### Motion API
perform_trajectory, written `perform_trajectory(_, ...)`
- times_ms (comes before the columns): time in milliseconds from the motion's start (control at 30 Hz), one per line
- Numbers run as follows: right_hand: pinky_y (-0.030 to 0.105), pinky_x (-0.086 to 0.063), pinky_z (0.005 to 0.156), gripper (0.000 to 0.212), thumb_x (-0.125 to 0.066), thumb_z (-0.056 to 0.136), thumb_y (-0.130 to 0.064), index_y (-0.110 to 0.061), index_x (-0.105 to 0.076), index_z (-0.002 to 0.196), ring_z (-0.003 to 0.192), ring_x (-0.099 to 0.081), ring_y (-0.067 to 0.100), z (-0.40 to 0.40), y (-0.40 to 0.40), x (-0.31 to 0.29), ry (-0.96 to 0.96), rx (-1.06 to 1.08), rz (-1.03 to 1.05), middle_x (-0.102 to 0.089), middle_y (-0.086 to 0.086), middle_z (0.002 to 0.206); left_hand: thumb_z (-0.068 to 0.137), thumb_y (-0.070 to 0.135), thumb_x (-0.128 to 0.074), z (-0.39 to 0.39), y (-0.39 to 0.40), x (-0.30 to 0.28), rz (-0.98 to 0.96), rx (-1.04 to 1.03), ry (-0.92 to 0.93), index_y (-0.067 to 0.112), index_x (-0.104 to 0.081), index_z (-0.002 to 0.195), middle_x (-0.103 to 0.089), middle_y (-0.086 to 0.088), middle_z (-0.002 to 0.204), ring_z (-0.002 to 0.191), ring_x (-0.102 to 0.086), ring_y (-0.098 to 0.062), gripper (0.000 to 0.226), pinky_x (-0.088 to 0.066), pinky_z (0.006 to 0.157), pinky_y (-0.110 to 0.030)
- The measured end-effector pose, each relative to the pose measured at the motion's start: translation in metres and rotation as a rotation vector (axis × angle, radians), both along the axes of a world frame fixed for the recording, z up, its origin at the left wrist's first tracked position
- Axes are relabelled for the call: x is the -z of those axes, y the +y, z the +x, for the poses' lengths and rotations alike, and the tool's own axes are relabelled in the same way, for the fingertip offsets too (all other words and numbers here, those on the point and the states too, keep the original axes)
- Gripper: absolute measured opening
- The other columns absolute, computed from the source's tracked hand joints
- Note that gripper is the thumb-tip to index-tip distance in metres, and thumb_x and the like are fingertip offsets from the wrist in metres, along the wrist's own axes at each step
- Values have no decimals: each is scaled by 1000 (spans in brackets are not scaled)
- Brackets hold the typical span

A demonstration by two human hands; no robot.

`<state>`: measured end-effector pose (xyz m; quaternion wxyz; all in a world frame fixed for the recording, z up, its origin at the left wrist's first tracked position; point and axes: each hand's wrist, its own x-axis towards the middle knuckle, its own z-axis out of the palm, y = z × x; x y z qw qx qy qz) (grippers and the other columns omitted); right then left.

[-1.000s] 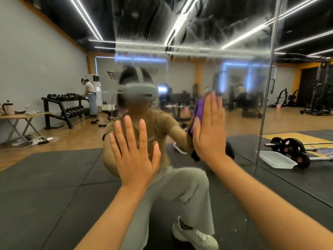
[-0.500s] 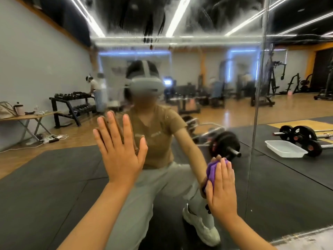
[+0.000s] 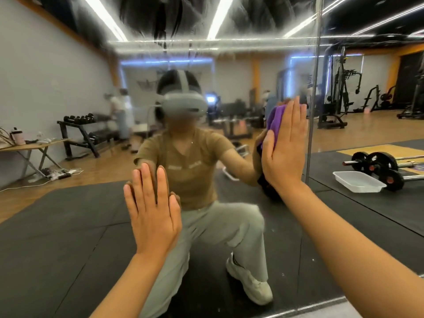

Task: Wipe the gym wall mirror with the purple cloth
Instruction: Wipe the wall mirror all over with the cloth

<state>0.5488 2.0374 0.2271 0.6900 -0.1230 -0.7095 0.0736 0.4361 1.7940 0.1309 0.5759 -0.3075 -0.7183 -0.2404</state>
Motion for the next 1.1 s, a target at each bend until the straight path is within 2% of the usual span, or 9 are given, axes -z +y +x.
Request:
perform_trajectory(167,49,-12,126,63,-33,103,-24,12,-22,153,155,-10,34,5,-1,119,-55,14,-22,-16,21,164,104,27,-27,3,3,2,24,1,-19,7,-8,160,-6,-21,166,155,-1,-33,62,-1,125,-52)
perform_trajectory(267,46,-9,127,65,-27,107,-34,14,-20,152,155,-8,33,16,-2,200,-183,9,-82,-8,14,168,104,27,-27,2,3,3,27,3,-24,6,-11,160,-7,-21,166,155,-2,-34,62,-1,125,-52)
perform_trajectory(367,39,-3,127,71,-21,109,-43,11,-17,154,156,-1,26,23,-1,234,-252,-22,-177,2,2,170,105,27,-27,2,4,4,32,9,-21,7,-10,160,-7,-21,166,155,-3,-34,62,-2,125,-53)
perform_trajectory(533,47,-6,125,66,-32,103,-27,8,-14,156,156,2,26,18,-4,195,-174,-47,-139,-1,9,169,105,27,-27,0,4,5,32,7,3,6,-10,160,-8,-21,166,155,-3,-33,61,-2,125,-53)
perform_trajectory(633,44,-6,127,63,-34,103,-24,3,-15,157,156,0,25,10,-6,98,-98,-68,17,-12,15,166,104,27,-28,-3,4,8,35,-7,16,6,-12,160,-10,-21,165,155,-4,-33,62,-3,125,-52)
perform_trajectory(733,38,-3,126,60,-37,102,-23,4,-26,155,153,-11,32,0,-5,-14,-54,-23,197,-23,22,163,105,28,-28,-7,7,9,40,-49,57,6,-12,161,-13,-20,165,155,-6,-32,62,-6,125,-52)
perform_trajectory(833,33,0,125,60,-38,102,-23,3,-29,155,152,-18,37,-5,-1,-73,-24,7,248,-27,21,162,105,27,-29,-6,8,11,48,-51,60,7,-11,161,-13,-20,165,155,-7,-33,62,-7,125,-52)
perform_trajectory(967,41,-6,126,56,-38,103,-22,0,-35,153,151,-21,37,-6,-7,-47,36,27,229,-30,20,161,106,28,-28,-7,7,11,42,-48,75,6,-12,161,-14,-19,165,154,-12,-36,61,-9,125,-53)
perform_trajectory(1100,49,-12,125,52,-40,102,-22,-9,-37,152,154,-13,30,-1,-11,54,-90,-2,391,-28,11,163,105,27,-30,-10,8,12,54,-66,100,5,-15,160,-17,-21,164,153,-16,-38,61,-11,125,-54)
